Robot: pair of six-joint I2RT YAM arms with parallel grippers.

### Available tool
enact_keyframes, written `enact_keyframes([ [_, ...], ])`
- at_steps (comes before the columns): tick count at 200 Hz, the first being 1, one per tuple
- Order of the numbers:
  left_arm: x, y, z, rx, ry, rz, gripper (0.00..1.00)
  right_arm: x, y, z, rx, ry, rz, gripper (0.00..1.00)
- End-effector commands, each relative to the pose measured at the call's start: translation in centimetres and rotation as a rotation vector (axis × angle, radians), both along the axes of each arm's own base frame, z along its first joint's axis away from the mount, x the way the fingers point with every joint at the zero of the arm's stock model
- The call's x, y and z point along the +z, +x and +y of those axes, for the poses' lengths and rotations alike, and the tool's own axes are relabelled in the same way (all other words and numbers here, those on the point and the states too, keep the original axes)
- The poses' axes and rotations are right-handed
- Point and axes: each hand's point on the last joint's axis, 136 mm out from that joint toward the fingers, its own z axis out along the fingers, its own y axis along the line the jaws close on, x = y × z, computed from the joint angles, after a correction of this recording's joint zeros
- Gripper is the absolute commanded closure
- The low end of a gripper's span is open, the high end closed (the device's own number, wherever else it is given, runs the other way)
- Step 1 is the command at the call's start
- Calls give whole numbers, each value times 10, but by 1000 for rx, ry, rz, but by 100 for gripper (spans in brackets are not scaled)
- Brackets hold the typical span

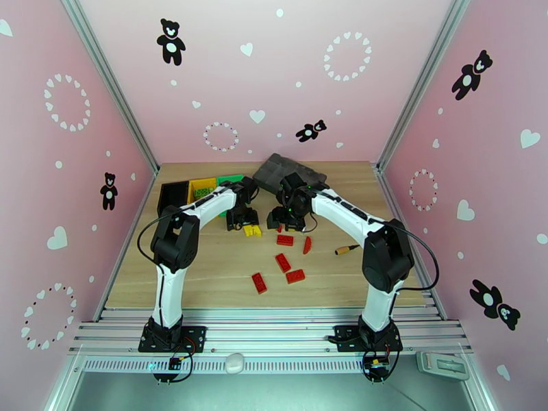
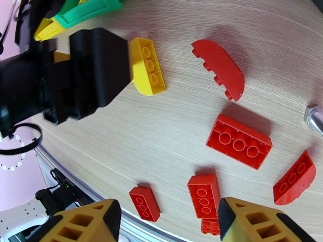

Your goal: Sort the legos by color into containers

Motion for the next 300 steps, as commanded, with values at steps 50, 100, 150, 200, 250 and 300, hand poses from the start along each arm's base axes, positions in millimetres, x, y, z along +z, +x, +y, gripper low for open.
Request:
enact_keyframes([
  [50,-1,12,5,78,-4,-19,22,12,-1,0,-2,17,-28,32],
  [100,-5,3,11,85,0,-10,24,11,-1,0,2,13,-22,32],
  [150,-10,-6,21,105,8,-6,28,11,0,1,3,19,-21,32],
  [200,-6,-7,23,100,4,-18,29,11,-2,1,3,19,-20,32],
  [250,-19,-8,24,84,15,12,48,12,-2,0,2,18,-21,32],
  [300,5,-6,20,78,-29,-35,70,14,-3,8,12,54,-17,32],
])
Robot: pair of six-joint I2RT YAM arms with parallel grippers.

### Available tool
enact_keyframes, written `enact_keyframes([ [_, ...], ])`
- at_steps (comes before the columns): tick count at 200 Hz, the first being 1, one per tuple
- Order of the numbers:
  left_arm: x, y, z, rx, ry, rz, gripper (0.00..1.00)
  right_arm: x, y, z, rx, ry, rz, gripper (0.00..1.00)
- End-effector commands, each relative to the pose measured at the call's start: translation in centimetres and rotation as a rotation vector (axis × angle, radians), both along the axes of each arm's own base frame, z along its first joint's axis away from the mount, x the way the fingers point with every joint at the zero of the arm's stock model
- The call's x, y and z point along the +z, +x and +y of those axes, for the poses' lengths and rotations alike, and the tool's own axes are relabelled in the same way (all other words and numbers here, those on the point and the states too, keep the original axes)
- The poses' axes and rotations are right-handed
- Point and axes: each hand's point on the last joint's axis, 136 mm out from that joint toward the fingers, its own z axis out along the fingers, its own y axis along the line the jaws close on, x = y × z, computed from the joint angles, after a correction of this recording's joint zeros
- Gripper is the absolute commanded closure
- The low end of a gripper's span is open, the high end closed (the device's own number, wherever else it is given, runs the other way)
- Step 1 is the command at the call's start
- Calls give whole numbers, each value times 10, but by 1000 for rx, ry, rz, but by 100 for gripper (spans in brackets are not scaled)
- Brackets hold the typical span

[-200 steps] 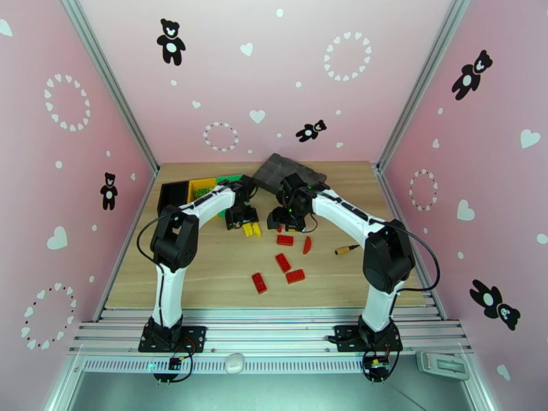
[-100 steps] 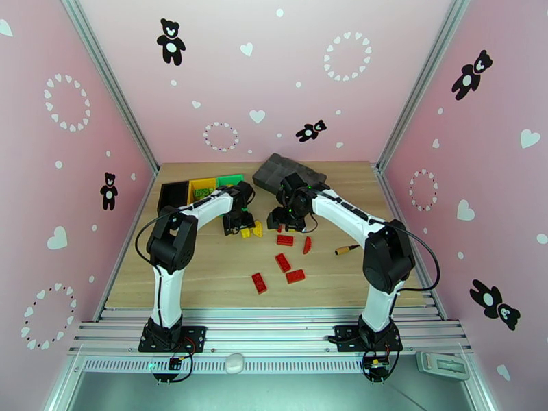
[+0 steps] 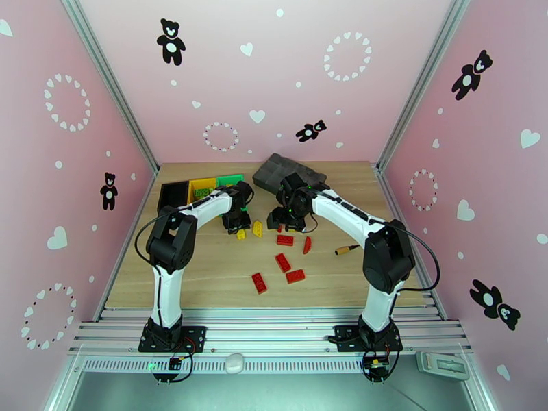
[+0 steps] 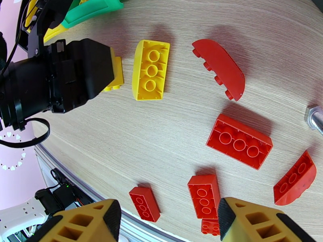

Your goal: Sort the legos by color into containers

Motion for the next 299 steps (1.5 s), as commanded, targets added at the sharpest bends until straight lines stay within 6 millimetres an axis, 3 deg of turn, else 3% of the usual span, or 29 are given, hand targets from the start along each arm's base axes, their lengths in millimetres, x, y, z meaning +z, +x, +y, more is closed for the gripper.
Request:
enact_keyframes([
  [1,22,3,-1,0,-36,-48,70,13,-4,7,12,47,-14,32],
  [47,64,13,-1,0,-91,-130,72,13,4,38,39,130,8,32],
  [99,105,50,33,75,-123,-218,72,24,24,74,71,215,12,32],
  [139,121,91,66,122,-105,-260,70,29,37,81,71,216,1,32],
  [180,124,129,69,108,-97,-277,67,28,41,75,57,202,3,33],
  [191,122,137,68,105,-97,-275,62,28,41,73,55,194,0,32],
  [206,122,143,66,103,-96,-271,48,28,41,68,53,176,-5,32],
  [224,124,146,66,109,-101,-280,34,27,39,62,49,148,-13,32],
  [242,128,142,64,100,-107,-290,27,26,37,56,40,128,-18,32],
  [277,131,119,52,45,-90,-286,24,23,33,44,23,101,-25,31],
  [299,131,98,33,-8,-79,-284,24,21,28,35,14,74,-28,29],
])
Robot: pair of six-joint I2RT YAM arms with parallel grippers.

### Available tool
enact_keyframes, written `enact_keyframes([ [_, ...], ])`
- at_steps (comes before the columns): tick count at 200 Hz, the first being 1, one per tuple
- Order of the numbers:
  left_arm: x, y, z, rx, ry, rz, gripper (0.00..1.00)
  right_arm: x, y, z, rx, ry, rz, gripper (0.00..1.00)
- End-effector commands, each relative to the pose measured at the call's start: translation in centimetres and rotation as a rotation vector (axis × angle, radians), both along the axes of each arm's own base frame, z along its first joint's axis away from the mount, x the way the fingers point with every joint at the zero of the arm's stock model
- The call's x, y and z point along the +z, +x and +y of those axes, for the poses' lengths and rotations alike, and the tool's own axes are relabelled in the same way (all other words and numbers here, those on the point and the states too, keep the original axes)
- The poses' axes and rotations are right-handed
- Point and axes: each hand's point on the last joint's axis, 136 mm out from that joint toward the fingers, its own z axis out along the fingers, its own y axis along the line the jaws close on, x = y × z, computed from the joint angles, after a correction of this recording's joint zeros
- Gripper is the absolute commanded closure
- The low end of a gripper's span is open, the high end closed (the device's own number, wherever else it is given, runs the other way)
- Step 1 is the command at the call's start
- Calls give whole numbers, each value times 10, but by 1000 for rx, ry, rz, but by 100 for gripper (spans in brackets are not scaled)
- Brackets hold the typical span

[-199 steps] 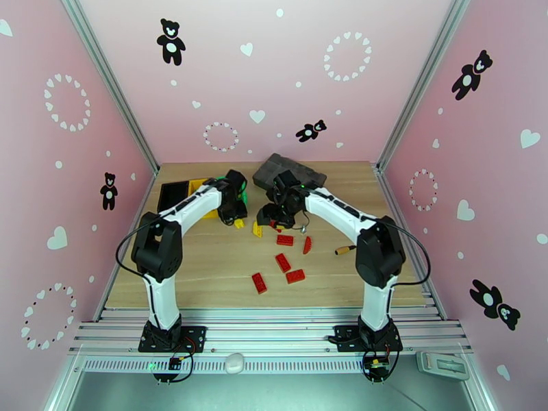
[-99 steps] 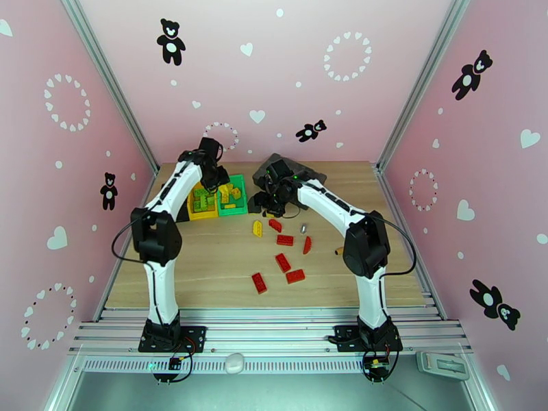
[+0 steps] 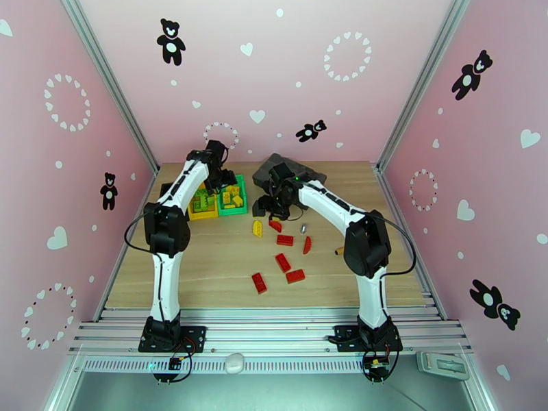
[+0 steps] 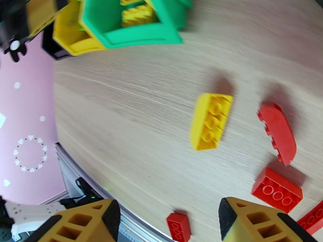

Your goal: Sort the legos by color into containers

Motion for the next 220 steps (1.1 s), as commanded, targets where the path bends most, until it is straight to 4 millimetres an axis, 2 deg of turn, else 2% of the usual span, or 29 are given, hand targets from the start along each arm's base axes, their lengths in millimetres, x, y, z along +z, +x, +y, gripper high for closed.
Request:
enact_keyframes([
  [1,26,-20,-26,-81,5,-62,24,18,-7,-15,-11,-24,-43,29],
  [45,14,-66,-69,-174,5,-40,24,14,-20,-35,-33,-72,-49,28],
  [72,-7,-89,-92,-214,-13,7,25,10,-31,-49,-53,-99,-50,27],
  [100,-30,-104,-107,-240,-9,53,28,5,-43,-59,-73,-111,-44,27],
  [133,-54,-107,-121,-266,-10,98,32,2,-58,-72,-95,-123,-41,27],
  [171,-84,-105,-122,-277,22,154,37,2,-71,-83,-118,-127,-42,27],
  [220,-103,-101,-124,-289,38,185,43,5,-76,-89,-133,-129,-44,27],
])
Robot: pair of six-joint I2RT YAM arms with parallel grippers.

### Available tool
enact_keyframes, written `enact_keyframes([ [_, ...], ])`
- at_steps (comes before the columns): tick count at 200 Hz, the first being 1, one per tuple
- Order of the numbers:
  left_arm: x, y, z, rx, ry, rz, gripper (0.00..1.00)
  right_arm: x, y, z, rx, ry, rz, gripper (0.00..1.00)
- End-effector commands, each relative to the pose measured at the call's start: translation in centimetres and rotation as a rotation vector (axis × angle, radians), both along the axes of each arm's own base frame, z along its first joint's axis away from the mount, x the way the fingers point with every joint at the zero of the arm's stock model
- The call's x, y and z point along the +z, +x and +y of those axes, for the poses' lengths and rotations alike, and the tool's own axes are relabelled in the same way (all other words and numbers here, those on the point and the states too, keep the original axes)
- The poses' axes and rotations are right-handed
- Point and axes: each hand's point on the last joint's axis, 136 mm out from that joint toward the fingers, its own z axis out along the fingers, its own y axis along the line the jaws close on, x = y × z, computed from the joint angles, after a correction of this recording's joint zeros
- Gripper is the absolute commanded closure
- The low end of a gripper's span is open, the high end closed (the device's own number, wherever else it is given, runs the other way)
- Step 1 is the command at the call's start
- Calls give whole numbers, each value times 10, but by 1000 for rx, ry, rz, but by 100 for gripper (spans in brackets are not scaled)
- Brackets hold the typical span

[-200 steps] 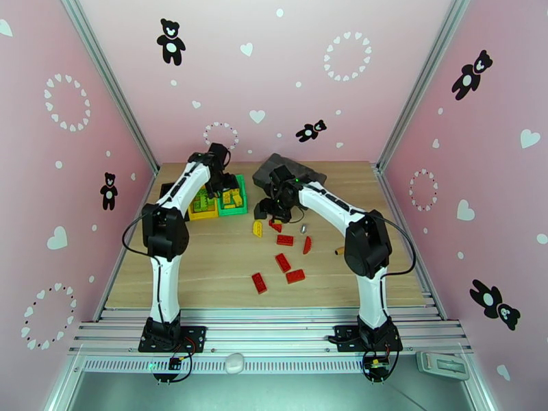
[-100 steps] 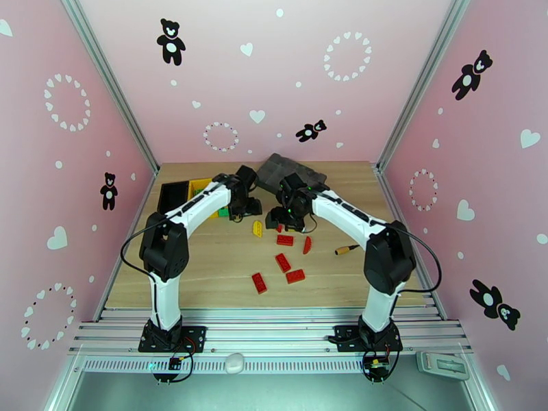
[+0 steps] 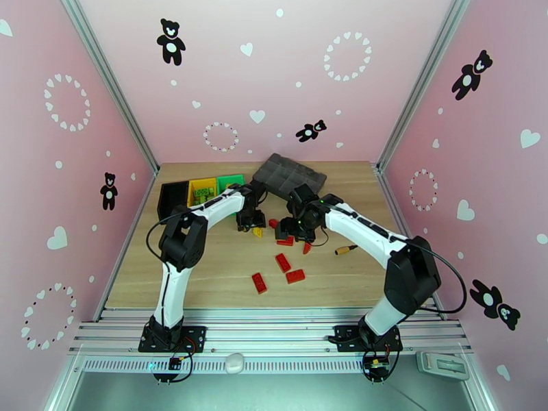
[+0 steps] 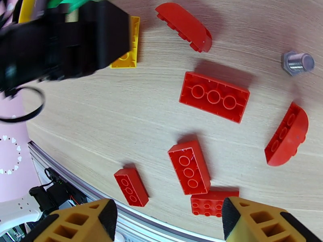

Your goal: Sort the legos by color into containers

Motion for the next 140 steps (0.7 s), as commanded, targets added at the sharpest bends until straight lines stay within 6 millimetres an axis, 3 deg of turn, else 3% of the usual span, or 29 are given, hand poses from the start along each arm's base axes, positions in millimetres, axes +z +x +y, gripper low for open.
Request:
enact_keyframes([
  [1,5,9,-10,-20,-23,-20,43,6,-1,-5,-22,-1,-21,27],
  [70,12,8,-15,-6,-65,-30,68,8,4,2,-14,15,-13,29],
  [108,39,9,-12,7,-92,-80,75,11,12,14,5,39,-12,29],
  [140,69,18,8,55,-110,-137,75,12,21,29,35,59,-12,30],
])
